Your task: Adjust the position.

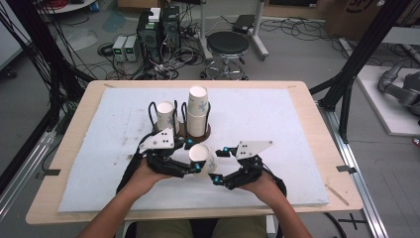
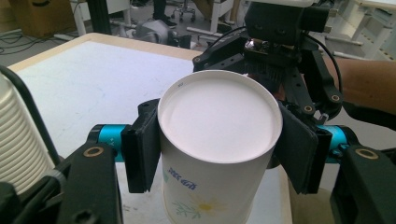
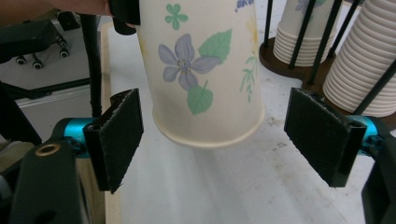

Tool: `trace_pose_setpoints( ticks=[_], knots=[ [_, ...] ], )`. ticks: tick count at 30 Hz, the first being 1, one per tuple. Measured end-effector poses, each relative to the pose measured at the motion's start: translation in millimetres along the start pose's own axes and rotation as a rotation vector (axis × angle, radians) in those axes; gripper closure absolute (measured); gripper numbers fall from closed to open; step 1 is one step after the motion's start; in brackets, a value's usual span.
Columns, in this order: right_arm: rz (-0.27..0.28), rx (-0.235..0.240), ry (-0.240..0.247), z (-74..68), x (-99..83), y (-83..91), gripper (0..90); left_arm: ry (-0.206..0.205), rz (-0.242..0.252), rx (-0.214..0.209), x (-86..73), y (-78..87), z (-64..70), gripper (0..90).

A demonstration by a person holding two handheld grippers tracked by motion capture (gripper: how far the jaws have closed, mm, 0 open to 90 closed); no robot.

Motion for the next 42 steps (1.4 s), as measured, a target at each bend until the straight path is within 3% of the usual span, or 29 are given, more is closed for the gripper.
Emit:
trace_pose_setpoints(
  ticks=[14, 22, 24, 32, 33, 35, 37, 42],
  knots=[
    [0.003, 0.048, 0.007, -1.9, -1.9, -10.7, 21.0, 0.001, 0.006, -0.054, 1.0, -6.6, 6.6, 37.2],
    [0.007, 0.083, 0.031, -2.9, -1.8, -12.8, 27.1, 0.000, 0.002, -0.071, 0.5, -7.4, 7.3, 37.2],
    [0.002, 0.094, 0.048, -3.4, -1.9, -12.8, 33.2, -0.001, -0.003, -0.073, -0.2, -7.8, 7.3, 37.3],
    [-0.025, 0.108, 0.053, -4.0, -3.2, -13.1, 35.4, 0.003, -0.018, -0.075, -2.0, -9.2, 7.5, 36.2],
    [-0.034, 0.107, 0.053, -3.8, -3.1, -12.8, 35.6, -0.001, -0.022, -0.071, -2.4, -9.3, 7.5, 33.5],
    [-0.041, 0.108, 0.052, -3.6, -2.6, -12.2, 35.8, 0.019, -0.022, -0.060, -2.8, -10.1, 6.8, 18.2],
    [-0.044, 0.108, 0.050, -3.7, -2.2, -11.7, 36.0, 0.048, -0.028, -0.059, -3.2, -9.7, 5.1, 14.9],
    [-0.095, 0.086, 0.070, -1.1, 0.1, -7.7, 36.2, 0.044, -0.026, -0.058, -1.5, -3.2, 1.8, 15.0]
  ],
)
Point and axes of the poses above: each handheld gripper's, and its own axes: y roughly backward along the jaws, x roughly out of its top, z roughly to its right, the point moved 5 cm from there along -y, roughly forward along the jaws, and after that the axes turned 5 degrees about x, right-handed, at the moved point
